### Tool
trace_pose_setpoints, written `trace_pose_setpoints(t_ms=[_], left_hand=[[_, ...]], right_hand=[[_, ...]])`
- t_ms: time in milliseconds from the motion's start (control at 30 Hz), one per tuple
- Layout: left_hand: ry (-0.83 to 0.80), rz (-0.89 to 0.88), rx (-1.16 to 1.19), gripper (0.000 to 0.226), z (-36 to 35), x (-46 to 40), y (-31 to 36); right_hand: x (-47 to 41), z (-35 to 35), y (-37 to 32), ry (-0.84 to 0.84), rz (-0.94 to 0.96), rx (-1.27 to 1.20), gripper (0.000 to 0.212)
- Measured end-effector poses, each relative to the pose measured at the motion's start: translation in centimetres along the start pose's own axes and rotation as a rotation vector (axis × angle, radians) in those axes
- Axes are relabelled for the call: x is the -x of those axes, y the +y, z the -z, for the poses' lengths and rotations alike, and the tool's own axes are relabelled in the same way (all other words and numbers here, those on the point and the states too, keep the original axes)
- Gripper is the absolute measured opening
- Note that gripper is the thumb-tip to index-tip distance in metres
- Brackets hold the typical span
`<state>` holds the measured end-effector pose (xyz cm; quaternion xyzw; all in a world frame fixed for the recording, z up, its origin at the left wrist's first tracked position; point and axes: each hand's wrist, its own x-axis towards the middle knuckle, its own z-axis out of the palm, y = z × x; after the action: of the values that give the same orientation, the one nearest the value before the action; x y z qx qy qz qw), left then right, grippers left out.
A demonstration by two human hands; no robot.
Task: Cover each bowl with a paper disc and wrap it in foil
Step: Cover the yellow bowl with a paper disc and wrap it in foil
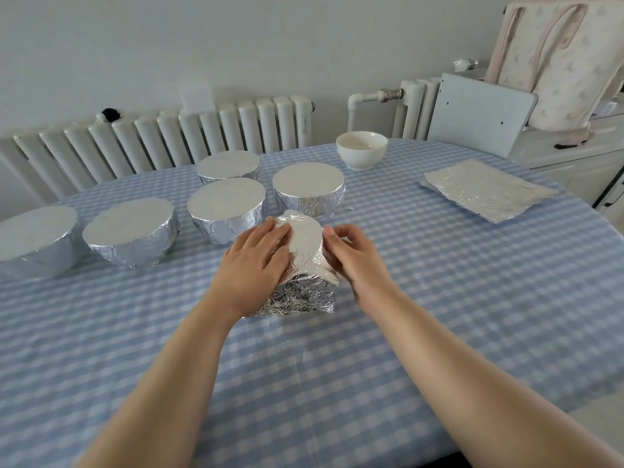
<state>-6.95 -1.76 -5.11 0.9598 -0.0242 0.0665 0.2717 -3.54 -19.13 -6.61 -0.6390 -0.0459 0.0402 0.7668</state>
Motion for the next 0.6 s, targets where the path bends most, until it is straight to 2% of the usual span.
trace_pose_setpoints(t_ms=[367, 467, 600], left_hand=[[-0.034, -0.028, -0.052, 0.063, 0.4, 0.0, 0.8], [-0.035, -0.038, -0.132, 0.049, 0.3, -0.1, 1.3], [-0.041, -0.051, -0.185, 0.048, 0.2, -0.3, 1.6]], right_hand=[[-1.3, 1.1, 0.1, -0.027, -0.042, 0.155, 0.026], [-1.2, 1.0, 0.9, 0.043, -0.084, 0.075, 0.027], [-0.7, 0.7, 1.7, 0.154, -0.111, -0.049, 0.020]])
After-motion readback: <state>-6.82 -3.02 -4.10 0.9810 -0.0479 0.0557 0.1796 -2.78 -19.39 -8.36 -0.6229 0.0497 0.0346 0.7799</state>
